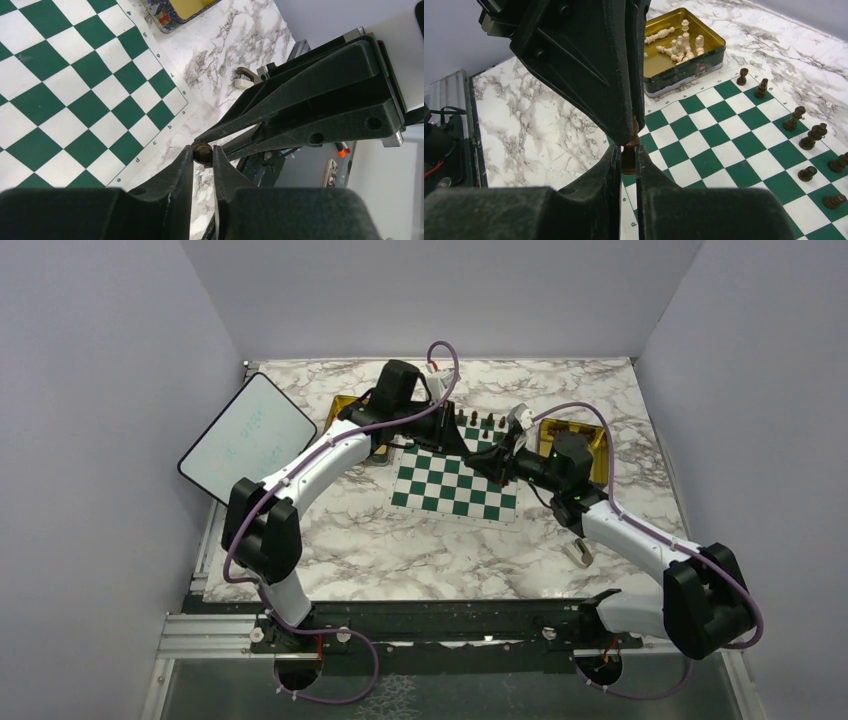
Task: Set up the chess pieces on the board
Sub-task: Place the chess piece on the chessboard.
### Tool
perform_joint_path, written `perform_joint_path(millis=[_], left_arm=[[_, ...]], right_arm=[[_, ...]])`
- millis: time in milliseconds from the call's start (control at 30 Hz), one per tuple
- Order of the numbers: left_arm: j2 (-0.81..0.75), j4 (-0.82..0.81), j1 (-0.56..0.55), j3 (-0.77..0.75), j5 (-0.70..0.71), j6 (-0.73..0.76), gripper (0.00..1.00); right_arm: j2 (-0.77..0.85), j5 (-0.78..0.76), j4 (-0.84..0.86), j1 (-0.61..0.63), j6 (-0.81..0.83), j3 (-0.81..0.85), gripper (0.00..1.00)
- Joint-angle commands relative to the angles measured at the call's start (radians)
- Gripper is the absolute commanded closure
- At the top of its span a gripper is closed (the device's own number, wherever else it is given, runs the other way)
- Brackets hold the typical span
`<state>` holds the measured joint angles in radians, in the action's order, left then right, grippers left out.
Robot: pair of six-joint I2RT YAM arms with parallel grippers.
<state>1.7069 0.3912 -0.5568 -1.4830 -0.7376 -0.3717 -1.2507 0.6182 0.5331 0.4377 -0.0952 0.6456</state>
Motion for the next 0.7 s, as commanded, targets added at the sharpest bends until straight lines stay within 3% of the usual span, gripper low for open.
perform_joint_path(millis=[0,167,333,467,533,667], left_arm=[[0.011,-0.025,-0.004,-0.036,-0.039,0.005,0.85],[0.013,-0.024,-0.005,-0.038,-0.003,0.013,0.92],[0.017,-0.010,-0.005,-0.054,0.169,0.050,0.92],[0.045,-0.005,-0.004,-0.094,0.290,0.085,0.92],[0.068,-0.005,-0.005,-0.122,0.359,0.103,0.92],[0.133,-0.005,-0.005,-0.199,0.493,0.140,0.92]], right_arm=[[-0.014,-0.015,-0.001,0.006,0.017,0.018,0.84],[-0.013,-0.043,-0.020,0.006,0.014,0.012,0.75],[0.012,-0.100,-0.058,0.006,-0.022,0.006,0.44],[0.060,-0.149,-0.090,0.006,-0.063,-0.024,0.13],[0.096,-0.174,-0.092,0.006,-0.084,-0.048,0.04],[0.170,-0.254,-0.159,0.006,-0.134,-0.066,0.00]])
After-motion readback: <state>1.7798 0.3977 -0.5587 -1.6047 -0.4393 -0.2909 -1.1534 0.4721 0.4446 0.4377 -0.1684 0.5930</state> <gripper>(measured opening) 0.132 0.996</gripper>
